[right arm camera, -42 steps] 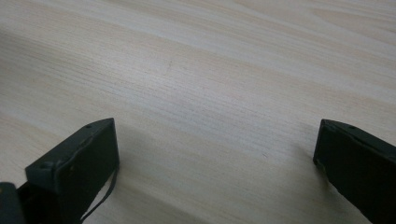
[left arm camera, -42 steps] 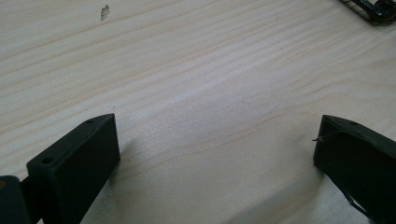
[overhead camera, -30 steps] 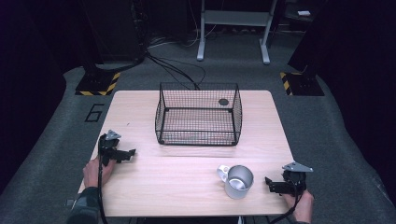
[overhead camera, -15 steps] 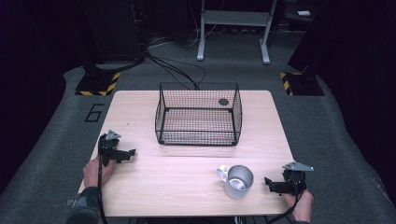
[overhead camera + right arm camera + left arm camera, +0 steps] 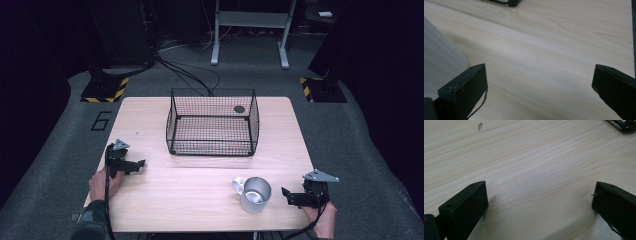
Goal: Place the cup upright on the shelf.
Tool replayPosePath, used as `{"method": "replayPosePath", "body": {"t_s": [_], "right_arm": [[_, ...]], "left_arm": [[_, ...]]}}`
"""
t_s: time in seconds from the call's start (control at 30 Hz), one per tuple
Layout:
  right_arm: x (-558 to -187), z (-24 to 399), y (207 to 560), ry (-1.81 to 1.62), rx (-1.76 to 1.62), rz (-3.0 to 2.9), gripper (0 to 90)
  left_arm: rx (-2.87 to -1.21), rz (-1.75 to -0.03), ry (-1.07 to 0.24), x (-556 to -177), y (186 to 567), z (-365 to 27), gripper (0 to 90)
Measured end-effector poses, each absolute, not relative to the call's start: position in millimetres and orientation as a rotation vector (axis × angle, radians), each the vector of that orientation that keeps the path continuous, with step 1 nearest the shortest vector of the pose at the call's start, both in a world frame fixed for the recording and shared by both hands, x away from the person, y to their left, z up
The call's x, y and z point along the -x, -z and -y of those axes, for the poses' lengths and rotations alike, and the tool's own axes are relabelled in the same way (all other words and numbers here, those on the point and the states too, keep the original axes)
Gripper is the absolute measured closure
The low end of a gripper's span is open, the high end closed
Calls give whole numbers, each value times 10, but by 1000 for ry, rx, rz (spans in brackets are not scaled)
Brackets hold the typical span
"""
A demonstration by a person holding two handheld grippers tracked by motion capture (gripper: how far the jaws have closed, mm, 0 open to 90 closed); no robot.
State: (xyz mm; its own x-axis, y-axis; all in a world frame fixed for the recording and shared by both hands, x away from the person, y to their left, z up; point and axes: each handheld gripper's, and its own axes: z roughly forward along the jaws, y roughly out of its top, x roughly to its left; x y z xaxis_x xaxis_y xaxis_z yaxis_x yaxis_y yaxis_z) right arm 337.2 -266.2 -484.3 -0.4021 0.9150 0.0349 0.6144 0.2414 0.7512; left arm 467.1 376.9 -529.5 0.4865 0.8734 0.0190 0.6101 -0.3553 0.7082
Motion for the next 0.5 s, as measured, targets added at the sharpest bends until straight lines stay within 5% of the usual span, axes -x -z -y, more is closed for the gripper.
{"method": "replayPosePath", "body": {"t_s": [0.5], "right_arm": [[-3267,2492,4424,-1101,-1298,-2109,0]], "left_arm": [[-2064,-1226,-535,-4671,5307,-3757,4]]}}
